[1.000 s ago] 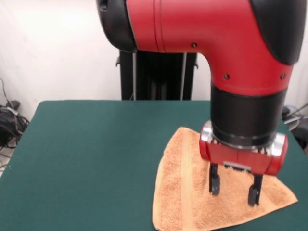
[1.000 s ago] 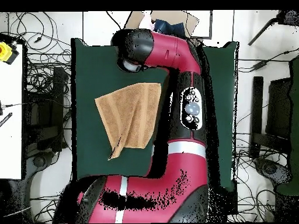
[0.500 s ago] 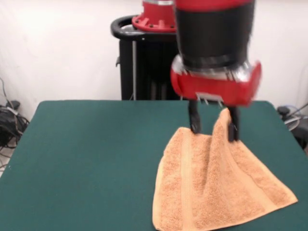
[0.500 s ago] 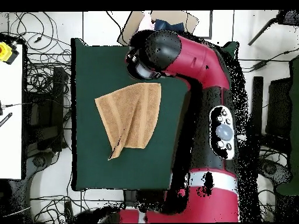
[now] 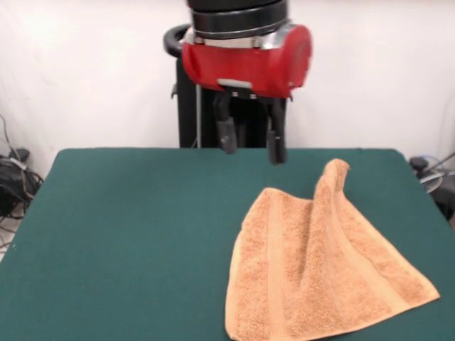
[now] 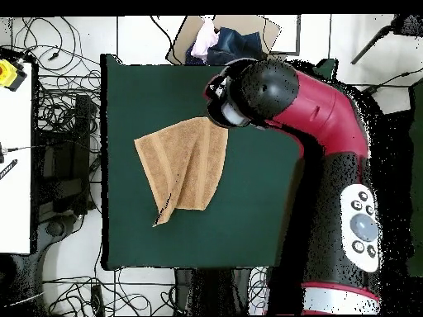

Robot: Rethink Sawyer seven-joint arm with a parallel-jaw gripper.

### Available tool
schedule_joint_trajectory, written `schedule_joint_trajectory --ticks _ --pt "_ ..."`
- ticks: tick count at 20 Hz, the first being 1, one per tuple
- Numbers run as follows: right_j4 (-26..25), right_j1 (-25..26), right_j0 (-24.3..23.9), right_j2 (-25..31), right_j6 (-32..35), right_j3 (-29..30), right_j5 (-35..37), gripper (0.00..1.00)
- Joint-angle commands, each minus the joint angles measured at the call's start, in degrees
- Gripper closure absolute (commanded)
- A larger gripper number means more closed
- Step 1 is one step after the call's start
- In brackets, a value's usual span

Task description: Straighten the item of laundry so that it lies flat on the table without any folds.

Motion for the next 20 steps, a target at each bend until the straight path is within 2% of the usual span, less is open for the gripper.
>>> schedule_joint_trajectory --ticks 1,6,10,13,20 --pt "-5.7 0.4 -0.4 6.1 -11.2 10.6 -6.2 0.00" --pt "-11.3 1.8 -0.1 6.3 -12.7 7.6 -7.3 0.00" --pt "-14.6 2.2 -0.3 7.6 -13.6 7.3 -9.2 0.00" --pt "-15.1 0.8 0.1 7.7 -11.0 9.6 -9.8 0.00" --pt "-12.5 -3.0 0.1 8.9 -6.1 18.2 -12.0 0.00"
